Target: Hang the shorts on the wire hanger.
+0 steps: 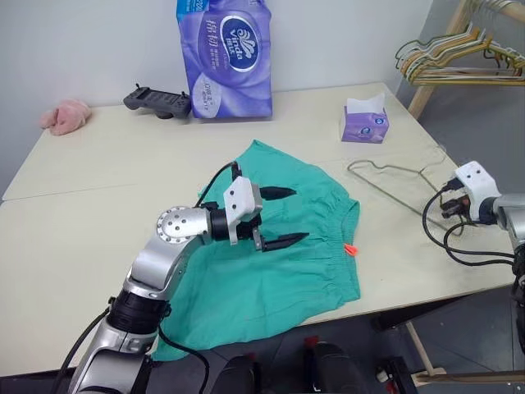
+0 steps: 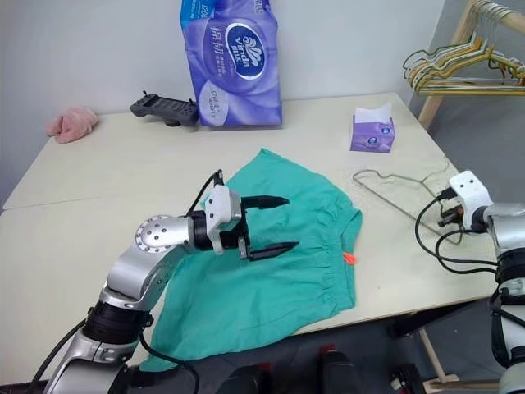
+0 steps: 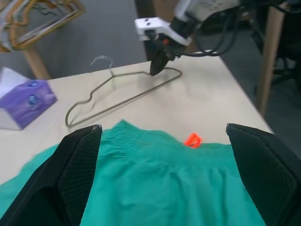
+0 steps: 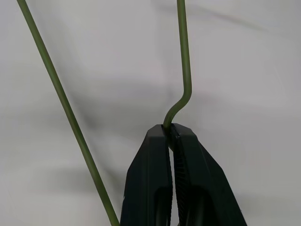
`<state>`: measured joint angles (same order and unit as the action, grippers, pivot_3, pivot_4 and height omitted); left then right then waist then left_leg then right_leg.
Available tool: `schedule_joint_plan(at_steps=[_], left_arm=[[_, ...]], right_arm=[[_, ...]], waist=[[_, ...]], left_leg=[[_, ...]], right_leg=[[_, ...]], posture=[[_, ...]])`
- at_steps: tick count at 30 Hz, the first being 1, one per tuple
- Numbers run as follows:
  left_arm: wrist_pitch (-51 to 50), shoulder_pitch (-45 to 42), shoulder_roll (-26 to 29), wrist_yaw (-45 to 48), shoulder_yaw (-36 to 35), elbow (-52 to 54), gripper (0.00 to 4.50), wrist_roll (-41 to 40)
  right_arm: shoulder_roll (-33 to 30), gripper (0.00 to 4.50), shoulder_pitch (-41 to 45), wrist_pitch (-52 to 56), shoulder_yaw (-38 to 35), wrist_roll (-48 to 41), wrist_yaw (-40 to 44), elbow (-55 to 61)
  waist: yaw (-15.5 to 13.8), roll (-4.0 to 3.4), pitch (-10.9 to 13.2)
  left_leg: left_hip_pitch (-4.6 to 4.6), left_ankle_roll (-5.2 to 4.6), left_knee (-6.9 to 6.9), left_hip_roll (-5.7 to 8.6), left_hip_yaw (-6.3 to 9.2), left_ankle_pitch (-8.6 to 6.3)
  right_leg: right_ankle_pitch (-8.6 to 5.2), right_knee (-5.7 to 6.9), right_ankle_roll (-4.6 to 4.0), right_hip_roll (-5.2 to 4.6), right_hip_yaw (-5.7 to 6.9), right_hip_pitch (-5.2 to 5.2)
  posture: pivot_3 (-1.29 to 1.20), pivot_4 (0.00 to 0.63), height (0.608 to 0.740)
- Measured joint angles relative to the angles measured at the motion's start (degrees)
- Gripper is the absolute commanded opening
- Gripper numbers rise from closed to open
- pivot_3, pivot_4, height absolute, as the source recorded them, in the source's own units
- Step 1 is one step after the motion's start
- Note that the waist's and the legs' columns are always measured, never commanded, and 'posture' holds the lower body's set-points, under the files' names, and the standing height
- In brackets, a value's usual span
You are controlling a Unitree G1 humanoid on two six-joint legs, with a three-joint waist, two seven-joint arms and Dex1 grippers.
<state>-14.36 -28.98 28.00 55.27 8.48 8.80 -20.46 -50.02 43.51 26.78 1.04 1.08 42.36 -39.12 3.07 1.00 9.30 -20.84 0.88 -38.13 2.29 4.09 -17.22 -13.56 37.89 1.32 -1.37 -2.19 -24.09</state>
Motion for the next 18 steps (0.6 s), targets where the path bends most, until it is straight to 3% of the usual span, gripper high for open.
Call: schedule_joint_plan(at_steps=[5, 18], left_arm=[[-0.2, -1.0, -0.7, -0.8, -0.2, -1.0, 4.5, 0.0], [-7.0, -6.8, -1.6, -7.4, -6.7, -3.8, 4.5, -2.3]], right_arm=[[0.0, 0.01, -1.8, -6.8, -2.0, 0.6, -5.2, 4.0], [-5.5, 0.01, -5.3, -43.9, 0.8, 11.4, -10.9, 5.5]], waist=[[0.0, 0.0, 0.0], [0.5, -0.03, 0.0]], left_leg=[[0.0, 0.01, 0.0, 0.0, 0.0, 0.0], [0.02, 0.19, 0.03, -0.03, -0.1, 0.1]], right_leg=[[0.0, -0.01, 0.0, -0.01, 0.0, 0.0], [0.01, -0.01, 0.02, 0.0, -0.08, -0.03]], posture=[[-0.08, 0.146, 0.74], [-0.09, 0.12, 0.74]])
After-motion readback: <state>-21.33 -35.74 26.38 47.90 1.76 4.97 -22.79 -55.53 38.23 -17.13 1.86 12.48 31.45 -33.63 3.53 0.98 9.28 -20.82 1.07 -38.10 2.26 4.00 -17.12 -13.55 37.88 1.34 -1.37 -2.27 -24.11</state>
